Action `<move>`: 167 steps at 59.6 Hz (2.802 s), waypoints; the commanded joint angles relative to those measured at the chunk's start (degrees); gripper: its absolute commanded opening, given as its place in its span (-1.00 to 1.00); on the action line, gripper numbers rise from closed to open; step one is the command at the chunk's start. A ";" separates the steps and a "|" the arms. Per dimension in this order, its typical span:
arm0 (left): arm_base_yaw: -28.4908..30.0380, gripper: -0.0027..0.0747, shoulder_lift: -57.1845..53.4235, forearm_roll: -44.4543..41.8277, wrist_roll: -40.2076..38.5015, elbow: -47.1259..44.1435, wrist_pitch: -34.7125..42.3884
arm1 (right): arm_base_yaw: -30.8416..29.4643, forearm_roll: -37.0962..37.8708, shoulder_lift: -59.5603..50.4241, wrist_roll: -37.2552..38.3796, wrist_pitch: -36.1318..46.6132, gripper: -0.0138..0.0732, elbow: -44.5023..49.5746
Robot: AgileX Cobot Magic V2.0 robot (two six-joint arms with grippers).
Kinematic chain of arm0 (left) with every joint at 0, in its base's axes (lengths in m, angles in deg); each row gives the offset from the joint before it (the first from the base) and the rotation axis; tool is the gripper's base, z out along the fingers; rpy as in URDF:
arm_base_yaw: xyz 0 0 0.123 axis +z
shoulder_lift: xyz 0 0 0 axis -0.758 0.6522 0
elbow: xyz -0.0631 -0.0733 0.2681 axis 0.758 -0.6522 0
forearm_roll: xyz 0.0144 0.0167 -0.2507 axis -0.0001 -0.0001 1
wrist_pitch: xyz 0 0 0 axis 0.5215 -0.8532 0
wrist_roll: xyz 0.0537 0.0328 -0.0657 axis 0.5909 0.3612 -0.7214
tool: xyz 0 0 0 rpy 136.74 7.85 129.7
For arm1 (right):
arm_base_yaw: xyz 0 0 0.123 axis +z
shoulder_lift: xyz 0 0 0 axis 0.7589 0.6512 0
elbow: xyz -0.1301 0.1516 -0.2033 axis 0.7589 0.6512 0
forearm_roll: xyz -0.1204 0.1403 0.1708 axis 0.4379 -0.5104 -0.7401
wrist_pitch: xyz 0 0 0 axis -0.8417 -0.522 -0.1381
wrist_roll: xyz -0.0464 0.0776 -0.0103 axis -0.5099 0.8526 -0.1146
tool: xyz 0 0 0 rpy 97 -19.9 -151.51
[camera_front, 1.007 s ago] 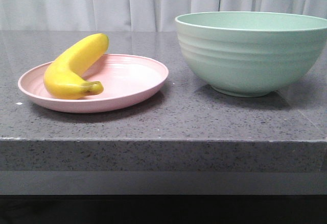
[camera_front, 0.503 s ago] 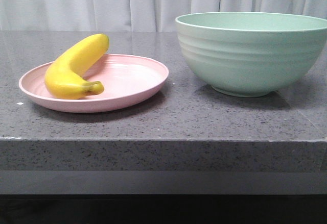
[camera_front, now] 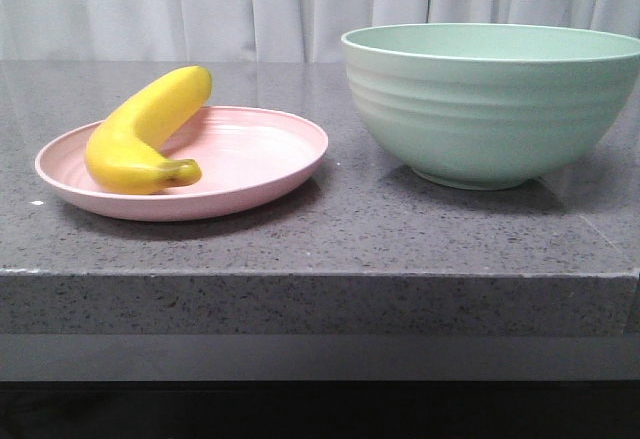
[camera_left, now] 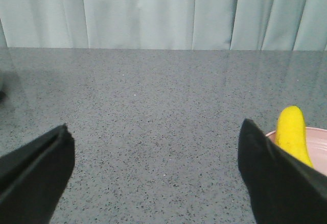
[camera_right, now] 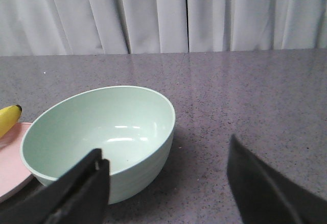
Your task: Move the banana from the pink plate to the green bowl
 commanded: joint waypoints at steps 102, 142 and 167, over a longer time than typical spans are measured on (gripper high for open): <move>-24.59 0.80 64.94 14.10 4.58 35.06 -13.15 | -0.34 0.04 0.91 0.00 3.70 0.72 -1.98; -24.59 -0.08 66.23 14.10 3.94 35.06 -9.96 | -0.34 0.04 0.91 0.00 3.70 0.72 -1.98; -24.98 -0.50 64.36 14.10 3.54 40.29 -7.73 | -0.34 0.04 0.91 0.00 3.70 0.72 -1.98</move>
